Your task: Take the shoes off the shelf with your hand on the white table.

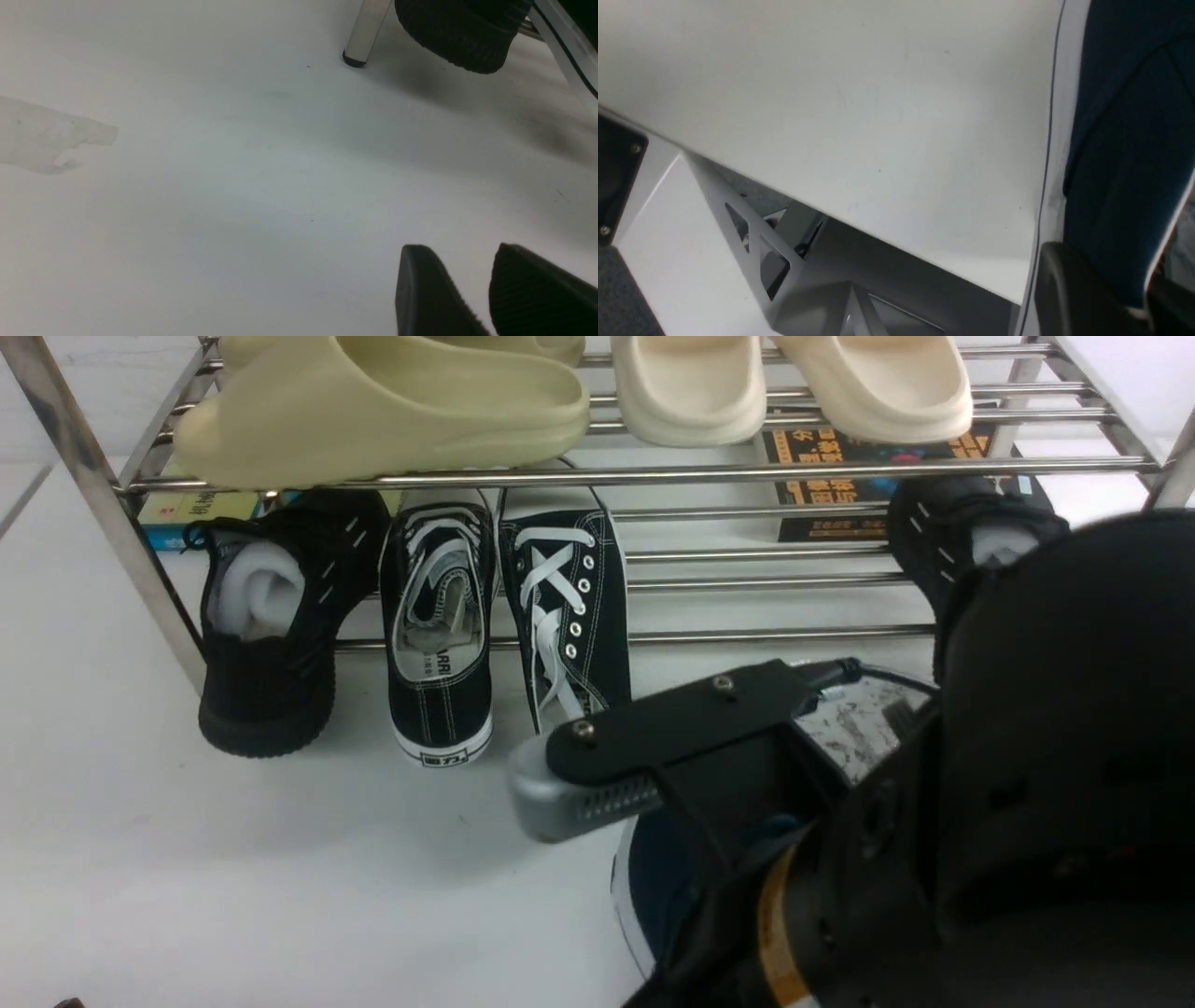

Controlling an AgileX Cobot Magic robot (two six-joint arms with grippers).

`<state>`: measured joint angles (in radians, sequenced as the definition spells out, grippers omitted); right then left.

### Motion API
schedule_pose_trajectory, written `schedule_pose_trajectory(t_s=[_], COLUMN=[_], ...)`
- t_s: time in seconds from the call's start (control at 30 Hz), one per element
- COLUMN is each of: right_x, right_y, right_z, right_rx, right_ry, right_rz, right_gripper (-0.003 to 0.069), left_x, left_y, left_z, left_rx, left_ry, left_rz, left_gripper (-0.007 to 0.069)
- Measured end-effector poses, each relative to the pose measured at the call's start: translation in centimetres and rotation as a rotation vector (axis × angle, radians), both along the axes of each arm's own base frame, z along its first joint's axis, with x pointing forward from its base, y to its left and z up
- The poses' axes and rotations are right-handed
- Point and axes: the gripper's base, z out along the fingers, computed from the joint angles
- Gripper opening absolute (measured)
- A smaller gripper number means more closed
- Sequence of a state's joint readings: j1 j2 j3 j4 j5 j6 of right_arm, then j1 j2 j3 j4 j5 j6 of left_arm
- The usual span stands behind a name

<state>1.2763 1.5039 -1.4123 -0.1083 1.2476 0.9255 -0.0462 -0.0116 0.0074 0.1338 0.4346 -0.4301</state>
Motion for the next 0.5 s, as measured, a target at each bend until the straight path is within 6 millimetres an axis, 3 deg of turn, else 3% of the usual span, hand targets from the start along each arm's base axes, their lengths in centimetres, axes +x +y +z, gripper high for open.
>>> schedule_pose_trajectory(t_s=[0.5], right_x=[1.4], right_y=[4.6], right_z=[-5.7], right_rx=[-0.047], right_ry=[0.011], right_rz=[-0.018], right_gripper=[0.0050], left_x=[0.0], left_y=[0.0], left_z=[0.0], left_rx=[0.001], left_ry=[0.000], left_rz=[0.000], left_gripper=[0.0242])
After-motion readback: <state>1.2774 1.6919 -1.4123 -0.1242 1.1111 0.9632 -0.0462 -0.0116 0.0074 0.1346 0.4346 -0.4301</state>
